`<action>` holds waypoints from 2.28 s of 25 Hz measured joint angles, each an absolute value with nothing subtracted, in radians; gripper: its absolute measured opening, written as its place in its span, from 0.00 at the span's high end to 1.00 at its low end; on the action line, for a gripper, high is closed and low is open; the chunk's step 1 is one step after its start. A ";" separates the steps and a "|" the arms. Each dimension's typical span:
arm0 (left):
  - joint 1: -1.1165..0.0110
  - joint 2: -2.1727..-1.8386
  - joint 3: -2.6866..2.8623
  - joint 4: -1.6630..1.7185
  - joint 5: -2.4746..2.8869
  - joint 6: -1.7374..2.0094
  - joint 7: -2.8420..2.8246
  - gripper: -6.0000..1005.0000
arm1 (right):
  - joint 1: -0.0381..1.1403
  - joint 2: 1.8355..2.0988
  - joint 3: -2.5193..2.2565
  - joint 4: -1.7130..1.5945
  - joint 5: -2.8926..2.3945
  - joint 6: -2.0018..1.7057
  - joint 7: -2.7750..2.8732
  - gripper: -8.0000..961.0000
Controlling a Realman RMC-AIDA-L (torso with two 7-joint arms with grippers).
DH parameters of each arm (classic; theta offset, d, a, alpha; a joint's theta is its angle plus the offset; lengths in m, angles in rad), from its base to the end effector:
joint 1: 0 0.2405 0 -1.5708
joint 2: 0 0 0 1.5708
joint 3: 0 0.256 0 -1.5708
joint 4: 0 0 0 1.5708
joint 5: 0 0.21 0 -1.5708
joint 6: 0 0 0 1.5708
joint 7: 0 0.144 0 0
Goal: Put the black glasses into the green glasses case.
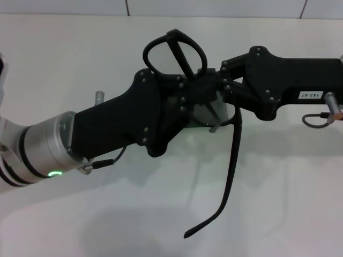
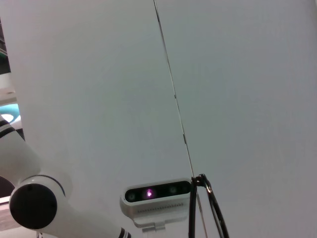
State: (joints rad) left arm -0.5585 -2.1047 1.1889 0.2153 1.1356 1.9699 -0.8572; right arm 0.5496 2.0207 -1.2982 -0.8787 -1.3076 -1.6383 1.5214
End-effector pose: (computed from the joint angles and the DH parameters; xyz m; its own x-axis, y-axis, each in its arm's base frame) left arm -0.1871 0.2656 -0.0283 0.3361 0.0258 0.9415 0.1095 -0.9939 -0.0119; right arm 0.1318 0.3256 0.0090 0.6955 -0.1425 -0.7043 -0.0976 -0.9898 0.1039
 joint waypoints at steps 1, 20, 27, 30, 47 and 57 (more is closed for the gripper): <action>-0.556 -2.105 1.189 0.215 1.135 1.970 -0.857 0.97 | 0.548 2.021 -1.297 -0.878 -1.307 -1.639 1.521 0.96; -0.529 -2.102 1.239 0.220 1.192 1.990 -0.834 0.97 | 0.579 2.012 -0.993 -0.876 -1.160 -1.837 1.461 0.96; -0.595 -2.107 1.485 0.234 1.067 1.995 -0.800 0.97 | 0.703 2.023 -1.052 -0.722 -1.155 -1.730 1.303 0.96; -0.576 -2.107 1.546 0.243 0.942 1.998 -0.791 0.97 | 0.739 2.024 -1.093 -0.633 -1.158 -1.698 1.248 0.96; -0.512 -2.101 1.545 0.227 0.704 1.916 -0.829 0.97 | 0.770 2.028 -1.399 -0.531 -1.159 -1.526 1.159 0.96; -0.490 -2.099 1.546 0.225 0.703 1.912 -0.830 0.97 | 0.749 2.023 -1.391 -0.552 -1.153 -1.503 1.151 0.96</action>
